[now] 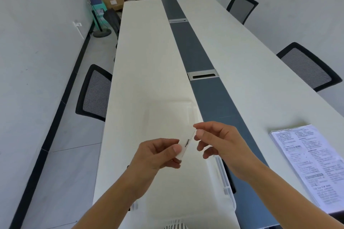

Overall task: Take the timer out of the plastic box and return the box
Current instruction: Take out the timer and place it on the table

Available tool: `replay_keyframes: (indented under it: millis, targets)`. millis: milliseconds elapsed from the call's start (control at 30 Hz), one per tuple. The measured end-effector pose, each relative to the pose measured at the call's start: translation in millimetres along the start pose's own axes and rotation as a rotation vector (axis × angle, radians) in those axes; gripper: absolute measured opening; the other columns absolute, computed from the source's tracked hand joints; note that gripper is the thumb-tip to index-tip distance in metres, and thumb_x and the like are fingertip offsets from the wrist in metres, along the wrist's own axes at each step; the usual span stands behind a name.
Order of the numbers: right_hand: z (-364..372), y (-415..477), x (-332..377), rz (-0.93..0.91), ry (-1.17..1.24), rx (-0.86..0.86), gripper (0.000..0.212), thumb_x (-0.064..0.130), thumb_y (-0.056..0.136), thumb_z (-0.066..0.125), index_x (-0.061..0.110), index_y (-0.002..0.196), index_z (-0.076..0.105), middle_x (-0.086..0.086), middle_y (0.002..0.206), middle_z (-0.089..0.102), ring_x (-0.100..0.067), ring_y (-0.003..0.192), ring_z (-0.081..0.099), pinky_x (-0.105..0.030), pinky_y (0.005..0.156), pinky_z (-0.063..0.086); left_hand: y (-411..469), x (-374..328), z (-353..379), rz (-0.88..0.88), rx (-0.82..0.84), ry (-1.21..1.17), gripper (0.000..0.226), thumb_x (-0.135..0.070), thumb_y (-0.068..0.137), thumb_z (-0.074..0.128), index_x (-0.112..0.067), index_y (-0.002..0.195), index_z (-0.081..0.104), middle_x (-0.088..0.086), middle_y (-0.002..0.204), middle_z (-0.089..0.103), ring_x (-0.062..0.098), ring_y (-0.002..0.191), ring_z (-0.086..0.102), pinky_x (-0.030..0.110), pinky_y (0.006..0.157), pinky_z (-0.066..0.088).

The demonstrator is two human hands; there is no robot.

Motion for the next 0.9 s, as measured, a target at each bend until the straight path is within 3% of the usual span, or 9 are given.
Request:
replay_keyframes:
  millis: [100,200,300,433,900]
  targets:
    - [3.6,-0.9,0.0,-0.007,-0.038,0.010,0.041,0.028,0.064,0.076,0.007,0.099,0.069,-0.004,0.077,0.071,-0.023,0.071,0.068,-0.034,0.060,0.056,0.6,2.4,0.0,-0.006,-0.015,-0.002,0.040,-0.023,0.065,0.077,-0.002,0.099,0.072,0.016,0.091,0.075,0.030,0.075,0.068,0.031,0.069,0.058]
    - [3.8,-2.0,2.1,-0.046,-0.062,0.023,0.042,0.026,0.058,0.079,0.008,0.094,0.067,-0.001,0.072,0.071,-0.022,0.070,0.068,-0.034,0.060,0.056,2.4,1.2,-2.0,0.018,-0.028,0.013,0.043,-0.022,0.061,0.082,0.002,0.094,0.070,0.014,0.083,0.074,0.029,0.073,0.069,0.033,0.070,0.060]
    - [2.3,-3.1,5.2,-0.118,-0.148,-0.013,0.035,0.024,0.059,0.082,0.013,0.089,0.068,-0.002,0.072,0.071,-0.019,0.069,0.068,-0.036,0.062,0.059,2.3,-0.2,-1.0,0.025,-0.023,0.021,0.047,-0.030,0.054,0.083,0.004,0.084,0.069,0.013,0.077,0.073,0.031,0.070,0.067,0.036,0.072,0.060]
    - [2.0,-4.5,6.9,-0.216,-0.304,-0.079,0.025,0.016,0.067,0.084,0.023,0.085,0.069,0.001,0.078,0.072,-0.016,0.073,0.069,-0.030,0.063,0.059,2.1,3.2,3.4,0.006,0.007,-0.021,0.035,-0.027,0.058,0.083,0.000,0.076,0.069,0.017,0.074,0.070,0.033,0.068,0.065,0.034,0.069,0.058]
    - [-0.3,-7.0,-0.5,-0.283,-0.345,-0.015,0.033,0.001,0.072,0.076,0.024,0.093,0.067,0.002,0.086,0.066,-0.011,0.076,0.065,-0.022,0.065,0.056,1.0,7.9,-0.7,0.026,0.027,-0.091,0.027,-0.028,0.056,0.081,-0.008,0.072,0.072,0.015,0.077,0.071,0.029,0.071,0.066,0.032,0.069,0.058]
Point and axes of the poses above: each hand's wrist, its own y-axis towards the middle knuckle, its own z-axis out of the palm, x = y × z, the point moved 4 cm from there along y, towards the middle knuckle
